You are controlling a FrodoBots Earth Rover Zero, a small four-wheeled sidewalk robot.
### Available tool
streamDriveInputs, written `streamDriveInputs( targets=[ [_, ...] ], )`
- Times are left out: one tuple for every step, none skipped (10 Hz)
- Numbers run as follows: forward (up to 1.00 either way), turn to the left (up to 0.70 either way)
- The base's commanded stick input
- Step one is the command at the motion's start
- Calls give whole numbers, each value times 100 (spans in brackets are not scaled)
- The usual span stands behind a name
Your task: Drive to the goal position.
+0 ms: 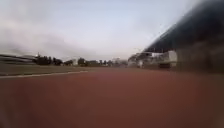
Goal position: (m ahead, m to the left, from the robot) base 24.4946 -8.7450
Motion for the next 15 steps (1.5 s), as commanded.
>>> streamDriveInputs(
  targets=[
    [70,0],
    [70,0],
    [70,0],
    [70,0],
    [70,0],
    [70,0],
    [70,0],
    [70,0],
    [70,0],
    [70,0],
    [70,0],
    [70,0],
    [70,0],
    [70,0],
    [70,0]
  ],
)
